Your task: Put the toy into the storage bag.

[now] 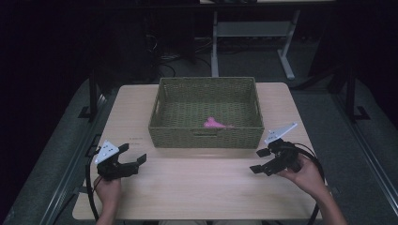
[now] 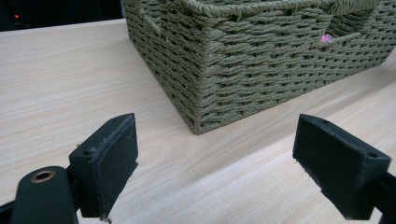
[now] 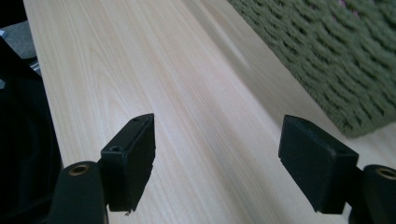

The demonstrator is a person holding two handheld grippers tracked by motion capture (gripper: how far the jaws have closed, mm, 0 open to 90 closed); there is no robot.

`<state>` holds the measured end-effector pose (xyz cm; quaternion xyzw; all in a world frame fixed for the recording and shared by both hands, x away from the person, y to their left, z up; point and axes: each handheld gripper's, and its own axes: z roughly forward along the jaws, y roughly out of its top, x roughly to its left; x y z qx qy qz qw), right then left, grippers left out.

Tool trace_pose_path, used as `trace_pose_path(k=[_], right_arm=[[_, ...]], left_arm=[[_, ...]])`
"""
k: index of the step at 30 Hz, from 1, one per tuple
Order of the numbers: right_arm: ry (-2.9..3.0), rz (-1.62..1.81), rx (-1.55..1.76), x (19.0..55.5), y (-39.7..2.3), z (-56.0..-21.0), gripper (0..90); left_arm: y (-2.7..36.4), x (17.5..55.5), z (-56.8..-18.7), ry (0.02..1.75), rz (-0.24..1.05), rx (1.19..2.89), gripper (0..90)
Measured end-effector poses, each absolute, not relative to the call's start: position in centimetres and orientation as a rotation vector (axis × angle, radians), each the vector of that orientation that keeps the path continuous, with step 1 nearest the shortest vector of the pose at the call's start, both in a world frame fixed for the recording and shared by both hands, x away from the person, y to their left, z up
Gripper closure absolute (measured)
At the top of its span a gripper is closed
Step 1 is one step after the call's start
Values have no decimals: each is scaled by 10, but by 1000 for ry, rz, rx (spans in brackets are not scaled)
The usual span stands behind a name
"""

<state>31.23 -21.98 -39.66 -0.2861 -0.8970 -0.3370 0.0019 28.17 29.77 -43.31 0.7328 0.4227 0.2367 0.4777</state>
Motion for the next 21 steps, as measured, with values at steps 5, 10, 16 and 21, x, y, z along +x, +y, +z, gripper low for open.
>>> trace_pose_path(k=[5, 10, 16, 21], right_arm=[[-2807, -1045, -931, 304, -227, -409, 269], [-2799, -1046, -957, 295, -234, -419, 269], [-2804, -1066, -980, 286, -239, -423, 269], [-2810, -1074, -998, 279, -239, -428, 268]], left_arm=[[297, 281, -433, 1029, 577, 1793, 136], [296, 281, -433, 1031, 574, 1793, 136], [295, 281, -433, 1028, 573, 1797, 136], [294, 281, -434, 1024, 576, 1802, 136]])
